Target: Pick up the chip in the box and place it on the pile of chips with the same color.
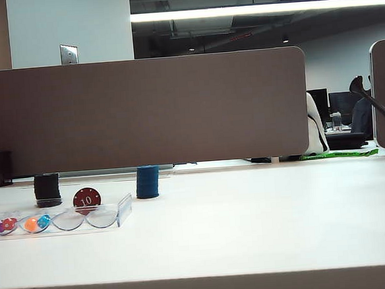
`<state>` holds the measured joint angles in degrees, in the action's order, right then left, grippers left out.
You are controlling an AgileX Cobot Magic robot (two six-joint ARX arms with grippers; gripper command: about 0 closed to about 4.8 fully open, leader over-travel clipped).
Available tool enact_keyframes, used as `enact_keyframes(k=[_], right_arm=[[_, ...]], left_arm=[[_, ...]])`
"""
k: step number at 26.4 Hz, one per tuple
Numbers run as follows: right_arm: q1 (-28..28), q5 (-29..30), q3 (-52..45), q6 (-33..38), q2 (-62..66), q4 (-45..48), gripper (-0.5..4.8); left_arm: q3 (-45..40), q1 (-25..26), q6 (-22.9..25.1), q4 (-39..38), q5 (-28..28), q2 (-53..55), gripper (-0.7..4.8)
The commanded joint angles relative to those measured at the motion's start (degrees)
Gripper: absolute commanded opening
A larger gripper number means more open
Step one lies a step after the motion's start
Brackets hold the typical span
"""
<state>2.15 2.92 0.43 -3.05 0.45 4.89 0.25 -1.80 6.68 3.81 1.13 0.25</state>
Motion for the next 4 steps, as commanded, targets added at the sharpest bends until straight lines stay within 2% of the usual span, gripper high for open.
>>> enact_keyframes(k=[1, 4], right_arm=[[0.02, -0.24, -0.07, 0.04, 0.00, 0.87, -0.05], [0.02, -0.24, -0.07, 0.04, 0.00, 0.87, -0.05]], left_arm=[[0.17, 0.09, 0.17, 0.48, 0.17, 0.04, -0.05], [0.17, 0.09, 0.17, 0.48, 0.17, 0.04, -0.05]])
